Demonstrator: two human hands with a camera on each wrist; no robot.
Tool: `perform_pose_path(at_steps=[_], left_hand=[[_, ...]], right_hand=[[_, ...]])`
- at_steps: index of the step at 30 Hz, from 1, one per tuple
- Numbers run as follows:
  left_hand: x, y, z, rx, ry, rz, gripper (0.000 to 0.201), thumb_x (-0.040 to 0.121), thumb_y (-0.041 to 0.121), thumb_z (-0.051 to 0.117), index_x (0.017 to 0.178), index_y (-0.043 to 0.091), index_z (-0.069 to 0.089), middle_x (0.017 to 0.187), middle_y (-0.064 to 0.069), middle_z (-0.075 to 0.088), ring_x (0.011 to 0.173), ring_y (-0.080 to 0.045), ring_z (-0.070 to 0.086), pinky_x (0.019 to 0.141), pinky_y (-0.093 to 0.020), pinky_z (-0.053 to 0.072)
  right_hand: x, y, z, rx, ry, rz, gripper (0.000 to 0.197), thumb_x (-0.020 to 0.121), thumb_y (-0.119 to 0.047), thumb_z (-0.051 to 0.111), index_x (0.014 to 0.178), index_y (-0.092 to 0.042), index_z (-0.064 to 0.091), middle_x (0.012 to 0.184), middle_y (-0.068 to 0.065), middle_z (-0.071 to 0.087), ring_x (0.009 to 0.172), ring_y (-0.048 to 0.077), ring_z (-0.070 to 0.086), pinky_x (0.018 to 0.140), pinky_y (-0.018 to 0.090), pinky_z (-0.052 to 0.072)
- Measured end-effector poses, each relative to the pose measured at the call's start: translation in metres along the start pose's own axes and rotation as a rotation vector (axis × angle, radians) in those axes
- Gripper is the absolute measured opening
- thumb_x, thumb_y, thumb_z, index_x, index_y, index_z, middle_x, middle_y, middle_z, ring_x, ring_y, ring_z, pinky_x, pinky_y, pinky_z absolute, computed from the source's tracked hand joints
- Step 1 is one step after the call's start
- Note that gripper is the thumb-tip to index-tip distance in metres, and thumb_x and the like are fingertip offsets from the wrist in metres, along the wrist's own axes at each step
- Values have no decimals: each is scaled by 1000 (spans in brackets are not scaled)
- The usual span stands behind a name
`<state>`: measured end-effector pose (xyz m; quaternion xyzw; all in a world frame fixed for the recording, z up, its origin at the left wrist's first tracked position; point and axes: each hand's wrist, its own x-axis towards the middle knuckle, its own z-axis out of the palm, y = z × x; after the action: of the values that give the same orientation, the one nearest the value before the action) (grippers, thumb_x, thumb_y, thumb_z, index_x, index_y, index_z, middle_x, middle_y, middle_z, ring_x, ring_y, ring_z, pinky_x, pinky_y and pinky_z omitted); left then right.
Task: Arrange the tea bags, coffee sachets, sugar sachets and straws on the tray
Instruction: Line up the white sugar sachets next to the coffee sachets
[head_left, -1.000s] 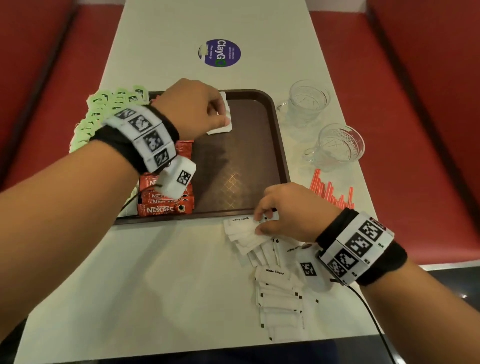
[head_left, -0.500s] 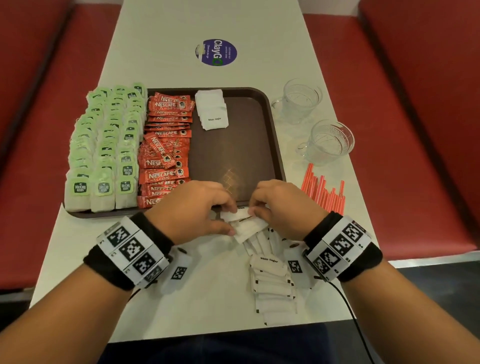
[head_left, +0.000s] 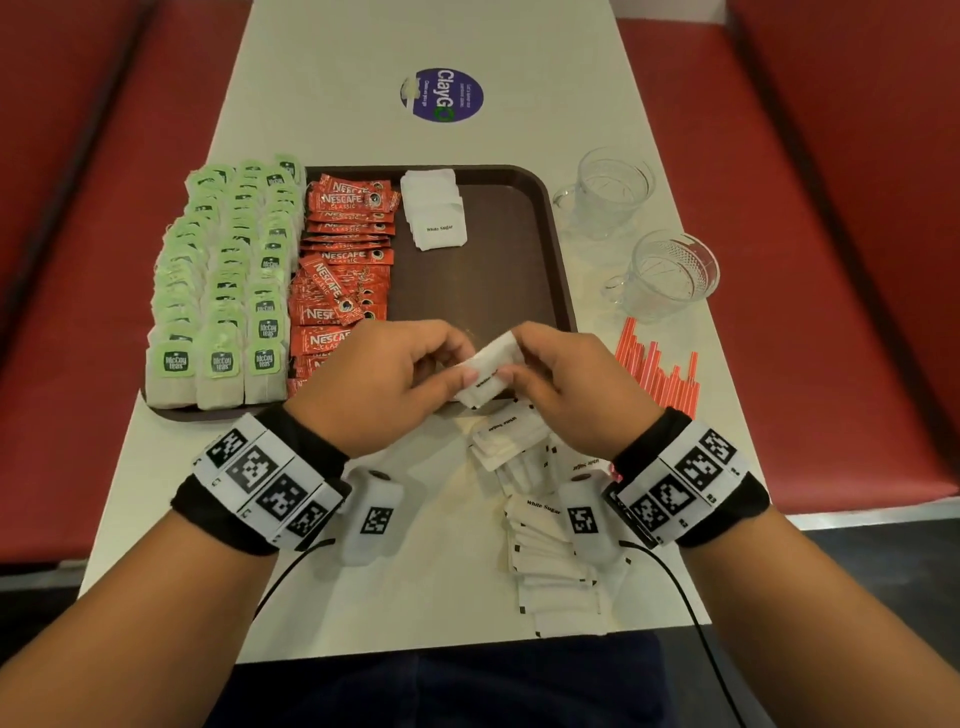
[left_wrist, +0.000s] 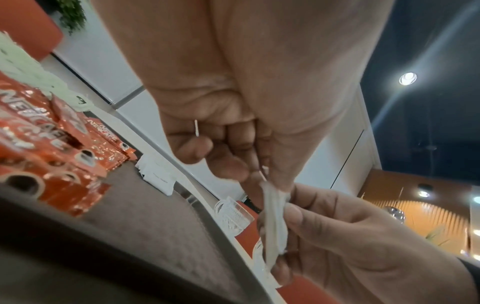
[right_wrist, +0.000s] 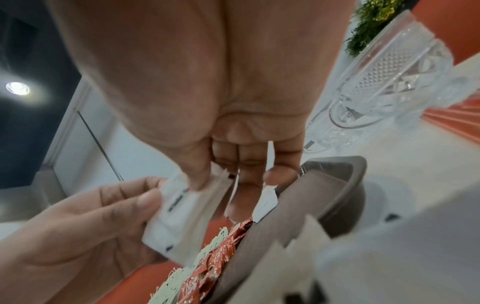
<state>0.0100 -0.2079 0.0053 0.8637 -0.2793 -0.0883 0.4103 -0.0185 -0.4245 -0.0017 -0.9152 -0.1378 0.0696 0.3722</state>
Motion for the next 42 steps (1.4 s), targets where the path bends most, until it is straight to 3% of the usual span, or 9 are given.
perform_pose_path(at_steps=[5,9,16,20,24,26,31,37,42], left_hand=[[4,7,-5,-141,-4,49,24,99,21,58,121,27,66,97,8,75,81,-12,71,73,-28,56],[9,12,-1,-218,-7,57,42,91,7,67,126,28,62,97,9,73,87,-15,69,78,-35,56],[27,8,7,-93,201,29,48,75,20,85,117,23,63,93,6,58,81,-13,60,75,-35,55],[36,2,0,-11,318,-74,53,72,44,84,114,22,60,98,4,53,69,-8,52,65,-19,46],[48,-5,-11,78,197,-134,36,75,54,78,93,24,67,80,14,60,67,-2,52,61,-20,38],[57,-8,-20,90,157,-150,24,79,45,78,92,27,68,78,15,63,68,0,53,62,-20,38],[104,-32,-52,345,178,-222,20,91,34,68,101,17,73,93,-1,70,87,-19,63,81,-33,48],[165,-64,-53,557,-49,-369,30,85,38,74,107,16,75,108,-5,71,99,-24,63,86,-33,48],[190,-79,-47,665,-114,-439,36,77,46,80,98,17,75,102,-4,72,94,-26,65,76,-31,47]], right_hand=[[9,0,2,229,124,59,26,101,-13,53,126,-18,48,106,0,67,85,16,69,73,44,59],[12,-1,8,345,157,101,28,98,-2,53,121,-14,43,106,3,67,88,15,70,81,45,57],[16,-16,5,609,174,141,23,102,-15,44,117,-8,60,102,14,70,93,31,70,87,57,56],[16,-25,-3,820,117,117,21,105,-15,46,118,-1,54,95,16,68,75,33,67,77,60,54],[26,-20,-5,792,147,88,4,104,-3,45,105,-7,45,85,15,65,68,31,67,72,56,57],[30,-15,-6,728,201,104,5,104,-2,43,105,-7,44,82,15,64,64,26,68,64,41,59],[36,0,-7,642,274,150,8,106,-8,43,112,-5,46,107,29,62,70,28,70,63,31,57],[35,6,-5,489,247,123,8,105,-12,46,102,-18,49,95,19,66,70,31,68,64,32,55],[31,10,-6,448,240,115,6,104,-16,49,102,-21,52,93,18,67,71,32,67,72,54,58]])
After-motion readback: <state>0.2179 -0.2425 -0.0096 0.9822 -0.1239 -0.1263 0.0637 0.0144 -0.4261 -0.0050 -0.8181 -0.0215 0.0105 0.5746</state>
